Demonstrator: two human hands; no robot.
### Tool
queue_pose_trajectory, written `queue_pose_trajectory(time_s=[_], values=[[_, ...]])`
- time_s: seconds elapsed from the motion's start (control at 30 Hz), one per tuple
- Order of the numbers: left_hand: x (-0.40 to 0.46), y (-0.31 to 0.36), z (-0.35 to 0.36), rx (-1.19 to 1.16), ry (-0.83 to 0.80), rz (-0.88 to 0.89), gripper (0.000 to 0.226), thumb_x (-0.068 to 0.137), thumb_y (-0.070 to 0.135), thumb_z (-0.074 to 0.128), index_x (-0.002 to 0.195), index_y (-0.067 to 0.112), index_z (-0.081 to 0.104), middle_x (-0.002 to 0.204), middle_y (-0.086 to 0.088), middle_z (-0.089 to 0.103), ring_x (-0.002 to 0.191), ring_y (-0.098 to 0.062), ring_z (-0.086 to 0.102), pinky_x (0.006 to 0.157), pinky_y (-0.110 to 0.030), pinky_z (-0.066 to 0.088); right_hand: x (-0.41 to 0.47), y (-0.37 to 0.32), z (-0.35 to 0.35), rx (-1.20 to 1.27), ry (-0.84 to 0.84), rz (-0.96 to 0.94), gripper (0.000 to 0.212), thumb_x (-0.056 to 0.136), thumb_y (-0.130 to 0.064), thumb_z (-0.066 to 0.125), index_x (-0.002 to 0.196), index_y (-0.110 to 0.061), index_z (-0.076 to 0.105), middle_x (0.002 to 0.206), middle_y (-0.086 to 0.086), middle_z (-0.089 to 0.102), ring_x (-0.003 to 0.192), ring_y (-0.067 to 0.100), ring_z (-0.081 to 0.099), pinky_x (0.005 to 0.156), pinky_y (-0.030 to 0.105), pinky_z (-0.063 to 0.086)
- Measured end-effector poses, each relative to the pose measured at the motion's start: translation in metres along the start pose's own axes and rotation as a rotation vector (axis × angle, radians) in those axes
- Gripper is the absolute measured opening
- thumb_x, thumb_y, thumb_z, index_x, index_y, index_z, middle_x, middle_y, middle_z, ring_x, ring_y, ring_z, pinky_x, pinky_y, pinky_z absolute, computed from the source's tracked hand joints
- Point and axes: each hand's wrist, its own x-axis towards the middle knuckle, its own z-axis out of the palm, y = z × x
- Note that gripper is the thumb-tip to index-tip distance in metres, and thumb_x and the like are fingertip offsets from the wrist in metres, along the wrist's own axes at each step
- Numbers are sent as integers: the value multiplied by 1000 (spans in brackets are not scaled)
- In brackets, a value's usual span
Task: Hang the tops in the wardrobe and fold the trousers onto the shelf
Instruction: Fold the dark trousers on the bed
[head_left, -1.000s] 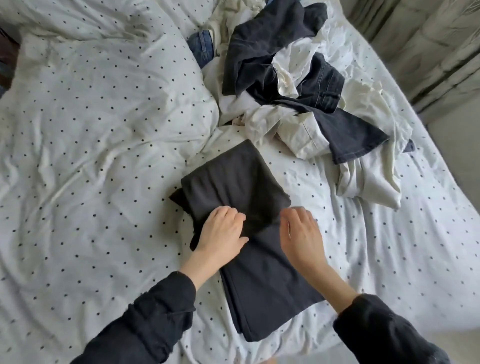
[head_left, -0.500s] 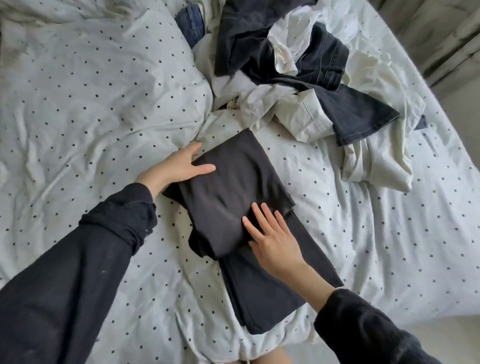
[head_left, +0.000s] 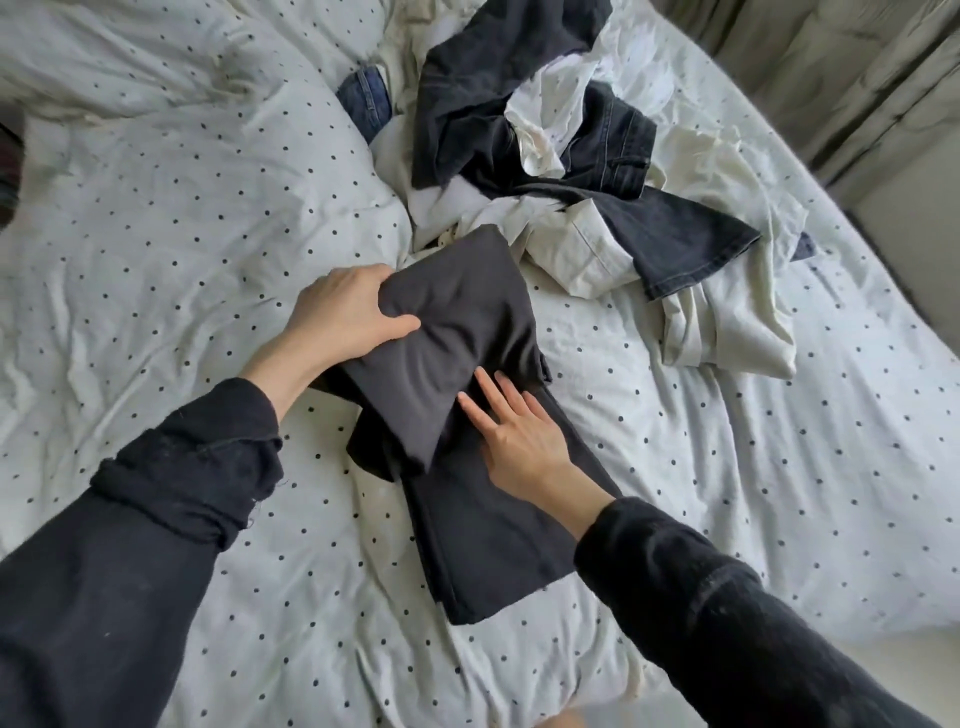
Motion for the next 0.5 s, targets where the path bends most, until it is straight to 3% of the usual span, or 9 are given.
queue_pose_trajectory(time_s=[0.13,0.3,0.4,0.47,0.5], values=[[-26,20,-9,150,208,104,38,83,38,63,108,12,51,108,-6,57,100,-33,54,70,-33,32,8,-2,-17,-27,23,52,56,97,-27,36,150,-23,18,159,0,-11,146,22,-2,117,42,1],[-89,40,43,147,203,252,39,76,30,73,103,11,53,102,-6,59,93,-30,58,66,-33,35,-72,0,4,111,-161,158,52,100,-26,34,150,-20,21,159,3,-5,147,21,0,118,42,1],[-121,52,75,185,117,342,48,52,18,89,87,9,57,80,-7,59,70,-28,60,60,-35,46,-119,11,10,356,-109,398,43,101,-22,35,144,-17,36,156,5,21,140,23,29,113,37,23],[-142,62,93,187,115,376,52,44,16,91,83,8,57,76,-6,58,66,-26,58,57,-35,48,-143,18,4,567,17,627,38,101,-20,34,137,-14,45,140,9,48,112,25,56,91,31,41],[-149,65,101,201,112,383,52,43,16,90,83,8,57,75,-6,57,65,-25,57,57,-34,48,-148,20,-1,674,81,710,37,101,-19,33,134,-12,48,128,11,57,100,25,60,81,28,41]])
